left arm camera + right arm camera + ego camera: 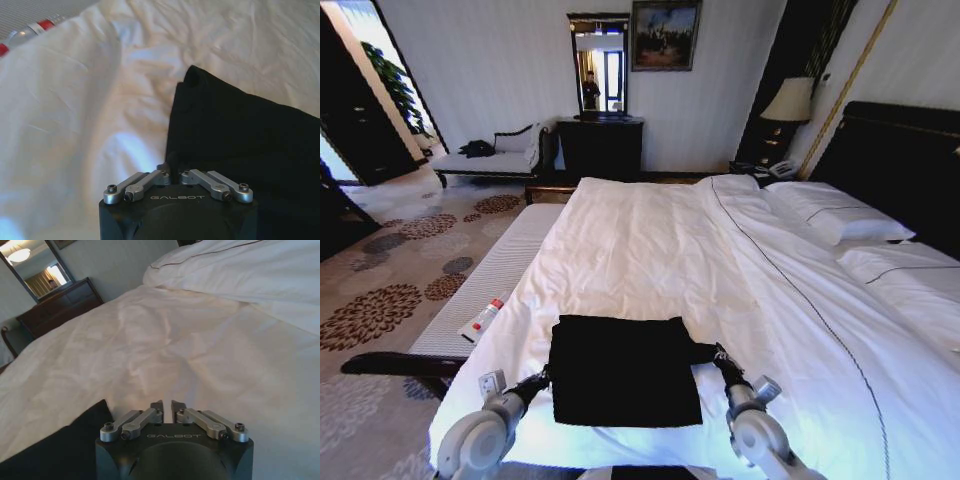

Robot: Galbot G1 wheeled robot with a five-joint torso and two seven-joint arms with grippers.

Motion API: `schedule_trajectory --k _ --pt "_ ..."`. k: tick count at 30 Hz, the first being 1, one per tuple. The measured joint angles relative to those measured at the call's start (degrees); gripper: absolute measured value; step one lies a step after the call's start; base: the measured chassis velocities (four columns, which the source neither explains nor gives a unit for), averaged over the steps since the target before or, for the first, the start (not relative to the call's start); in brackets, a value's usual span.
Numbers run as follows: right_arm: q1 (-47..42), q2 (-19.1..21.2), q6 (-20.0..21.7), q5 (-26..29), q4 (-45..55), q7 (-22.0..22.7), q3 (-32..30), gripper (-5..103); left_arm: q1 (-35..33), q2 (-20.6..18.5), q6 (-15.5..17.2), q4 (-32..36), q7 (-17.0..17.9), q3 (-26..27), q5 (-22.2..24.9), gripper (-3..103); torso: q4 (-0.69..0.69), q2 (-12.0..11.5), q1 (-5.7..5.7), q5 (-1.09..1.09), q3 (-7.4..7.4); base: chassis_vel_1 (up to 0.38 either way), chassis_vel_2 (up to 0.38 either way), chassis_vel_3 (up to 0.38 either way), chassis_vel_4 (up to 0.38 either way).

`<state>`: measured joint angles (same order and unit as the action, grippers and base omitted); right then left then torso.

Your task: Fold the clothes on the bed.

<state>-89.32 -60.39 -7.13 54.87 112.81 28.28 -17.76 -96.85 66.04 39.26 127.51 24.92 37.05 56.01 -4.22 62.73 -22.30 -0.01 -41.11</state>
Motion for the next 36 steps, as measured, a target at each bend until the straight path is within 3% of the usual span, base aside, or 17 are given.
schedule_trajectory --k 2,4,5,6,10,11,13,14,15,17,19,24,25,29,36 --pt "-0.1 -0.5 0.0 0.0 1.5 0.3 0.1 19 -1.2 -0.3 1.3 2.6 0.2 1.6 1.0 19 0.02 0.0 0.00 0.00 0.00 0.000 0.000 0.000 0.000" --pt "-0.1 -0.6 0.0 0.0 2.2 0.6 0.0 24 -1.5 -0.3 1.7 3.7 0.2 2.1 1.4 19 0.02 0.0 0.00 0.00 0.00 0.000 0.000 0.000 0.000" --pt "-0.1 -0.6 -0.1 0.0 3.0 0.9 -0.4 30 -1.8 -0.3 2.1 5.2 0.4 3.0 2.0 24 0.02 0.0 0.00 0.01 0.00 0.000 0.000 0.000 0.000" --pt "-0.1 -0.5 -0.1 0.1 4.1 1.2 -1.0 30 -1.8 -0.2 2.5 6.6 0.4 4.1 3.1 30 0.01 0.0 0.01 0.01 0.00 0.000 0.000 0.000 0.000" --pt "0.1 -0.3 -0.1 0.9 7.7 1.7 -3.4 46 0.5 -0.2 3.0 10.6 0.3 8.6 9.3 46 0.02 0.0 0.00 0.01 0.00 0.000 0.000 0.000 0.000" --pt "0.3 -0.2 -0.1 1.2 8.4 1.7 -4.1 51 1.5 -0.3 2.7 10.9 -0.2 9.4 10.5 46 0.02 0.0 0.00 0.01 0.00 0.000 0.000 0.000 0.000" --pt "1.2 -0.3 -0.1 1.8 9.2 1.8 -5.4 63 6.1 -0.8 -0.6 9.1 -2.4 10.0 11.9 57 0.02 0.0 0.01 0.02 0.00 0.000 0.000 0.000 0.000" --pt "1.2 -0.3 -0.1 1.8 9.2 1.8 -5.4 63 6.1 -0.8 -0.6 9.1 -2.4 10.0 11.9 57 0.02 0.0 0.01 0.02 0.00 0.000 0.000 0.000 0.000" --pt "1.7 -0.4 -0.1 2.1 9.2 1.9 -5.7 63 8.5 -1.0 -2.1 6.9 -3.1 9.3 11.8 62 0.01 0.0 0.01 0.01 0.00 0.000 0.000 0.000 0.000" --pt "3.0 -1.2 0.0 2.7 8.6 2.2 -5.8 74 13.0 -1.1 -4.3 0.8 -4.4 7.4 11.1 74 -0.02 0.0 0.00 0.00 0.00 0.000 0.000 0.000 0.000" --pt "3.7 -1.6 0.2 3.0 8.1 2.3 -5.5 78 15.1 -1.0 -5.1 -2.9 -5.3 6.6 10.8 74 -0.02 0.0 0.00 -0.02 -0.01 0.000 0.000 0.000 0.000" --pt "8.8 -4.4 1.5 4.2 3.8 2.5 -2.0 98 23.4 1.2 -9.7 -18.5 -11.9 3.5 8.2 98 0.04 0.0 -0.01 0.01 -0.02 0.000 0.000 0.000 0.000" --pt "8.8 -4.4 1.5 4.2 3.8 2.5 -2.0 98 23.4 1.2 -9.7 -18.5 -11.9 3.5 8.2 98 0.04 0.0 -0.01 0.01 -0.02 0.000 0.000 0.000 0.000" --pt "10.6 -6.1 1.6 5.1 0.8 2.5 -1.5 100 26.8 2.9 -14.0 -27.1 -18.2 -1.1 5.5 100 0.01 0.0 -0.01 0.00 -0.02 0.000 0.000 0.000 0.000" --pt "11.6 -6.4 1.6 5.4 -1.6 2.5 -1.3 100 28.3 5.6 -17.8 -33.2 -22.1 -6.2 -0.6 100 0.01 0.0 -0.01 -0.01 -0.01 0.000 0.000 0.000 0.000"
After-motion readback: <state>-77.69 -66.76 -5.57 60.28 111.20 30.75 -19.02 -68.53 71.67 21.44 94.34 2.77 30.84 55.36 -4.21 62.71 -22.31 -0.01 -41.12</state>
